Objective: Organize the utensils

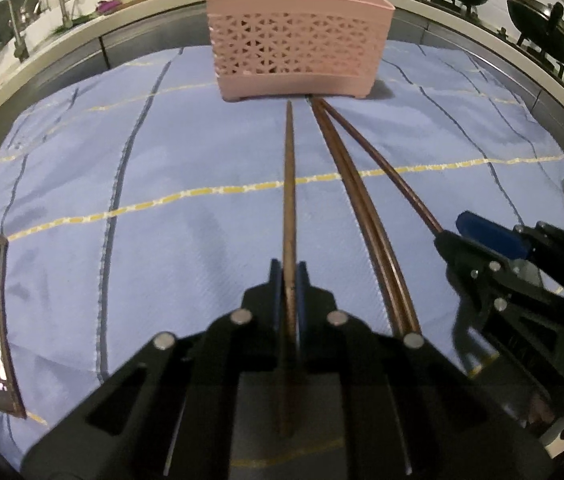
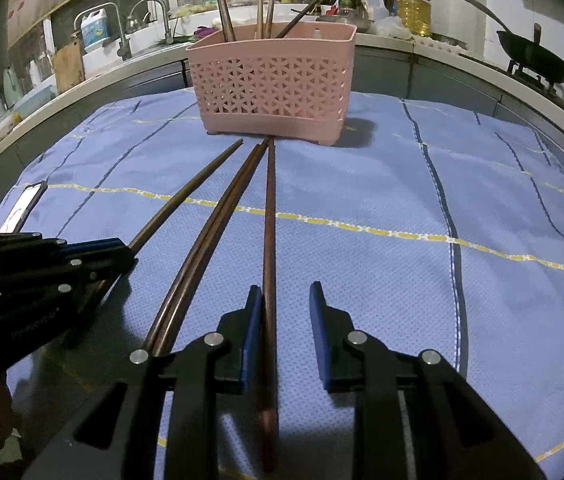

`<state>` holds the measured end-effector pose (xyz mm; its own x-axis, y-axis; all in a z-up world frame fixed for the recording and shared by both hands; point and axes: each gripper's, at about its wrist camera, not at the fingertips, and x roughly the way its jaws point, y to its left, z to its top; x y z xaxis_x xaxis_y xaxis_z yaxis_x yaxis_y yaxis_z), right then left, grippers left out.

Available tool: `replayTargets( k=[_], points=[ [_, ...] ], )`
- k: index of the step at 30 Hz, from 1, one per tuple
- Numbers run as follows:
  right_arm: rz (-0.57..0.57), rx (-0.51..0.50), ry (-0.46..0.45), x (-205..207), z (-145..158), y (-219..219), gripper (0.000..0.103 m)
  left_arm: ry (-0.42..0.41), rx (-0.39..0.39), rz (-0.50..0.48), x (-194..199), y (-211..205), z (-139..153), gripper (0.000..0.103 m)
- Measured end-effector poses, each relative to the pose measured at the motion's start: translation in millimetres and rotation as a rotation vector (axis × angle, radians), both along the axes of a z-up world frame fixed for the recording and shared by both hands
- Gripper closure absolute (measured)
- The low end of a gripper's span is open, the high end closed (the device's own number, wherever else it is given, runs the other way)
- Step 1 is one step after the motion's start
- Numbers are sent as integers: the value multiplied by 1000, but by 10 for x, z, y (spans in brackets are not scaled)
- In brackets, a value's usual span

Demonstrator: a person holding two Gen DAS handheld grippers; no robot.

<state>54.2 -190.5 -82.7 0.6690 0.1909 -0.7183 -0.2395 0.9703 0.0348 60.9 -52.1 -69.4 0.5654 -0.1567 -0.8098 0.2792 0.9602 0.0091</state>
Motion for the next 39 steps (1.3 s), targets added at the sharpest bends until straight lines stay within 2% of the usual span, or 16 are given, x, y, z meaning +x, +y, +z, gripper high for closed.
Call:
replayTargets(
  k=[3,6,7,12,21,39],
  points=[
    [-6,-3,1,2,-2,1,79,-10,-2,-3,-13,4,-4,96],
    [-37,23,11,19,3,-45,95,-13,-11,-6,-14,28,-12,96],
    [-64,42,17,29,5,-96,95,-12,-17,-7,-16,42,-11,96],
    [-130,88,48,30,10,-279,96,-6,-32,2,-40,110,-11,96],
    [-71,55,78,-217,8,-123,96,-9,-26,4,-90,127,-17,96],
    [-77,70,86,-184,5,-116,96,-15,-24,1,-98,125,-20,96]
  ],
)
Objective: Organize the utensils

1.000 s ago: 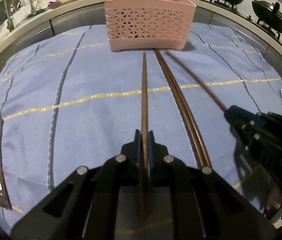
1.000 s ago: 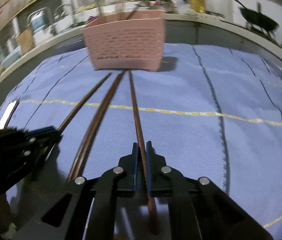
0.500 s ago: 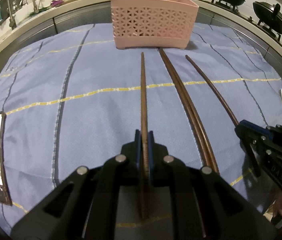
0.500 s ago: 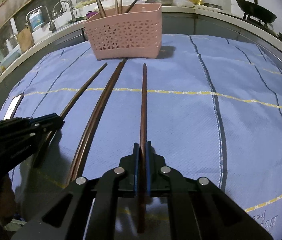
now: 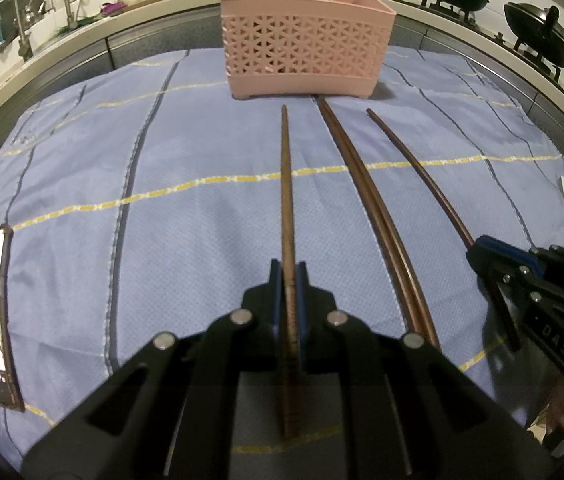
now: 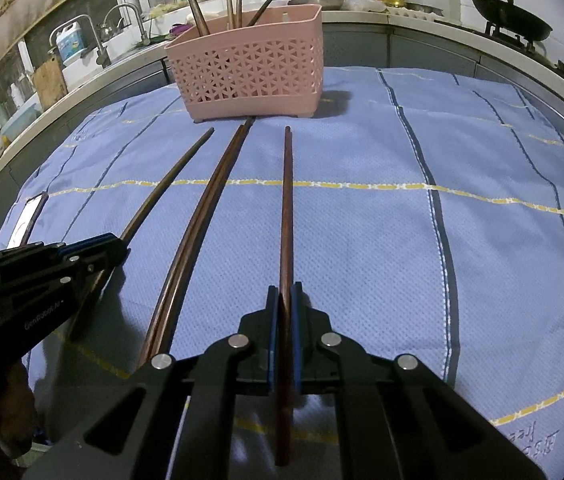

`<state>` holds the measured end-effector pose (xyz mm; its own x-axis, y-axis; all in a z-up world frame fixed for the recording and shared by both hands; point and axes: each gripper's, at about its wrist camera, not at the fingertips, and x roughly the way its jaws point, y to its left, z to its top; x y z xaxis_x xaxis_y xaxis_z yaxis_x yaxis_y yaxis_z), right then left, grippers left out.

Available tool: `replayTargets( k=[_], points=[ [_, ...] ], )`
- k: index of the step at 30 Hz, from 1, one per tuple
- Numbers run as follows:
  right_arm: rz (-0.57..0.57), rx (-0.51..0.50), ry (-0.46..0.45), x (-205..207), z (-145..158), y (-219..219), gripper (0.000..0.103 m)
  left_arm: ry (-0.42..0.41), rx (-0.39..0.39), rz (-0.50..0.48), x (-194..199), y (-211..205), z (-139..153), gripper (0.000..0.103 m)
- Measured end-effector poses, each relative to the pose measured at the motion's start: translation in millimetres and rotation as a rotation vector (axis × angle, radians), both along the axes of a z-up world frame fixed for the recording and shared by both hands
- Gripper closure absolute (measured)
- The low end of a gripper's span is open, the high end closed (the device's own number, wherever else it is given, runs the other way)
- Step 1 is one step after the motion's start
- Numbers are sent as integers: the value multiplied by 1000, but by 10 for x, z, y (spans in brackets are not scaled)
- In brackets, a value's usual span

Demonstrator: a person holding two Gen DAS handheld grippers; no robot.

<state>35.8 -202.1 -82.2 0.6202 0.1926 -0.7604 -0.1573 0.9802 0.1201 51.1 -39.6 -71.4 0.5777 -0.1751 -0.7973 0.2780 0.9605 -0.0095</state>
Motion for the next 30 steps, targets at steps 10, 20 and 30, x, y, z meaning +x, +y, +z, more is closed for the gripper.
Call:
replayTargets(
  k=[10,20,30],
  points=[
    [0,0,-2,6,4,2,96,-1,1,1,-3,-1,0,96],
    [0,0,-8,6,12,4,96,-2,1,1,-8,-1,-1,96],
    [-3,9,-9,0,6,-3,96,-2,1,1,-13,-3,-3,96]
  ],
)
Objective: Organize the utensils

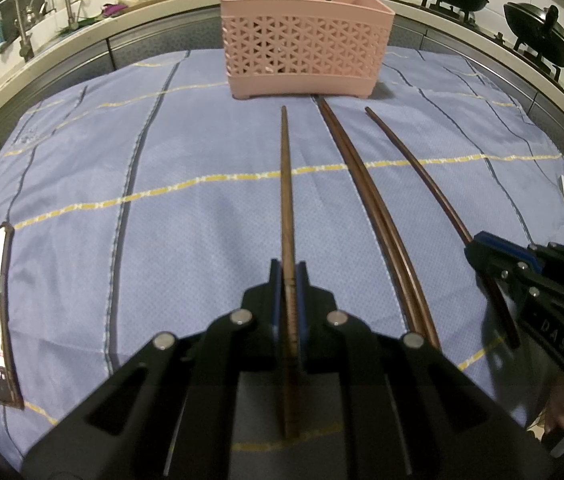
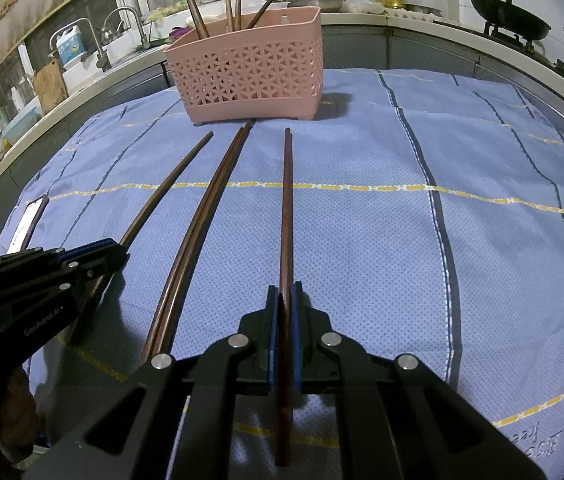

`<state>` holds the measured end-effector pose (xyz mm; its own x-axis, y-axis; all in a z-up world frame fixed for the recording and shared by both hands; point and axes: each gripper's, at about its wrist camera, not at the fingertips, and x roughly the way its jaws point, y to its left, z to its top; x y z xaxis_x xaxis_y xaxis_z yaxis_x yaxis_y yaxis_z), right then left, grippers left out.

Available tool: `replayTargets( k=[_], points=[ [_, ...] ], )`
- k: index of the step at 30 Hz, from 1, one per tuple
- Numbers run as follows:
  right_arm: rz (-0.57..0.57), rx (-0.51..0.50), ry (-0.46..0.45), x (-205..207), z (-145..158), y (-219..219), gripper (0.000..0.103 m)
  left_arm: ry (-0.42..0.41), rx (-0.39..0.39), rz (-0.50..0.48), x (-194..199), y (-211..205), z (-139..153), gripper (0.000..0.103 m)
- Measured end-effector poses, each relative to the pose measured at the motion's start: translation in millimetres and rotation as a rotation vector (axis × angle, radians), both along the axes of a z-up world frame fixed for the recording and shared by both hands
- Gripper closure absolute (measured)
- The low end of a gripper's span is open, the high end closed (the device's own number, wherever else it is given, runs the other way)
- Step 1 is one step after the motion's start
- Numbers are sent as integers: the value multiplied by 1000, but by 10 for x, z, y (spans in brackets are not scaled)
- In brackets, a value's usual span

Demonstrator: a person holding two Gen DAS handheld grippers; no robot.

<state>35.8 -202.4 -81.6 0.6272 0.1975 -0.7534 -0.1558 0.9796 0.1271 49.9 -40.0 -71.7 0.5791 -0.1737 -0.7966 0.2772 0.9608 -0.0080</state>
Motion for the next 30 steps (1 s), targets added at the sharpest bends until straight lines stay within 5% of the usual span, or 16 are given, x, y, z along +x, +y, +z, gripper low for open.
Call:
replayTargets(
  k=[30],
  points=[
    [6,-4,-3,-28,-10,12,96,-1,3,-3,-40,-21,-2,96]
  ],
)
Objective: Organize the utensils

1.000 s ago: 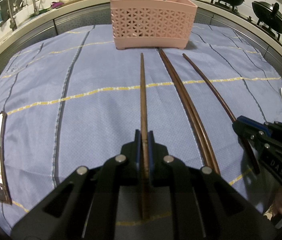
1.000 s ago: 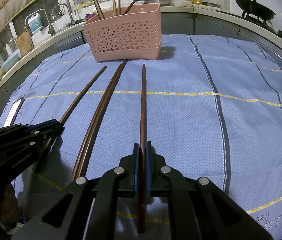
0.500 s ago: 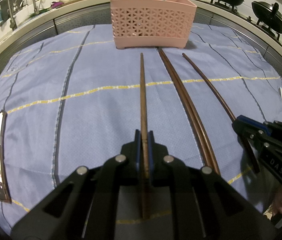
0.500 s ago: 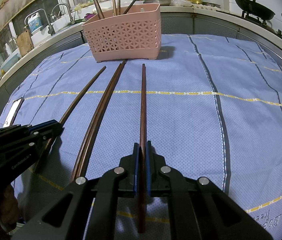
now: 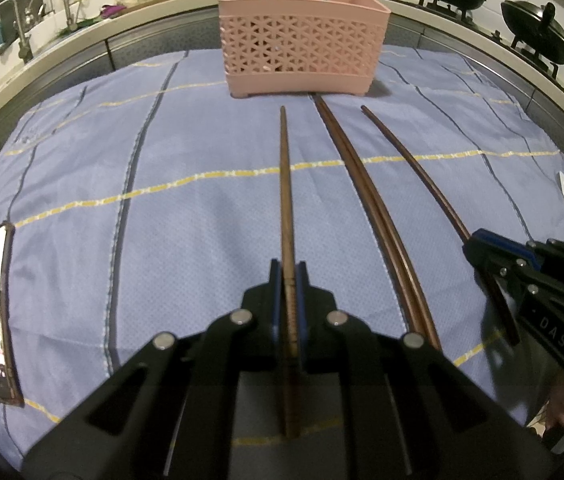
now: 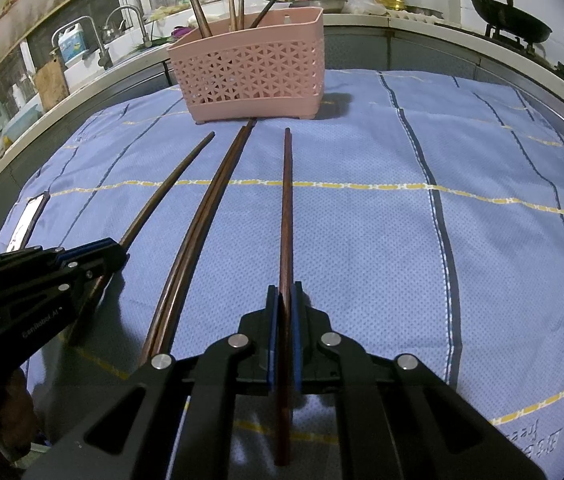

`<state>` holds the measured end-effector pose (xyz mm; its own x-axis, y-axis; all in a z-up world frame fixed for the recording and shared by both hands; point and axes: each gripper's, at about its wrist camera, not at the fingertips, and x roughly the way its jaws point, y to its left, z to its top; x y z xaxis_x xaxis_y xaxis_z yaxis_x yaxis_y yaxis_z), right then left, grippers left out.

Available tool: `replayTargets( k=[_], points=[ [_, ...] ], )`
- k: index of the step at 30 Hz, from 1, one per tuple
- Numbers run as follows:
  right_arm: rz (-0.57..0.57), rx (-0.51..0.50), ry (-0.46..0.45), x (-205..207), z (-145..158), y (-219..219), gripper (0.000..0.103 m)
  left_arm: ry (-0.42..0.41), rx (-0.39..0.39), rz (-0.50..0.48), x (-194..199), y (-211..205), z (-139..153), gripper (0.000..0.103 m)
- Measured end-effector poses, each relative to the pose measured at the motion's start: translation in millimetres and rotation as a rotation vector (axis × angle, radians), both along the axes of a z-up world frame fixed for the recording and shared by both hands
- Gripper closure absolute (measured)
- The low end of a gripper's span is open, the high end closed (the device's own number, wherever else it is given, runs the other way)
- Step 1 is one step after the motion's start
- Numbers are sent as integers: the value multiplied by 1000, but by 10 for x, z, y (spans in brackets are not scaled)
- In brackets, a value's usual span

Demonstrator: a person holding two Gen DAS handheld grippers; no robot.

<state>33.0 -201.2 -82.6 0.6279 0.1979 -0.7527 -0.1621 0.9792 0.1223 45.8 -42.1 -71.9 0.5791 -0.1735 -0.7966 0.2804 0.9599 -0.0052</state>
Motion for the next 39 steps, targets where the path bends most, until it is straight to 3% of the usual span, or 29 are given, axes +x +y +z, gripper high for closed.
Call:
replayTargets(
  k=[11,20,33,39],
  points=[
    [46,25,69,-201,8,1,96,74,-54,-19,-161,52,-9,96],
    [63,40,87,-9,27,-40,96,130,-106,-34,23,100,12,96],
    [103,52,119,740,110,38,96,150,-37,-79,649,-184,88,96],
    [132,60,80,1100,121,157,97,125,-25,-97,949,-314,95,97]
  ],
)
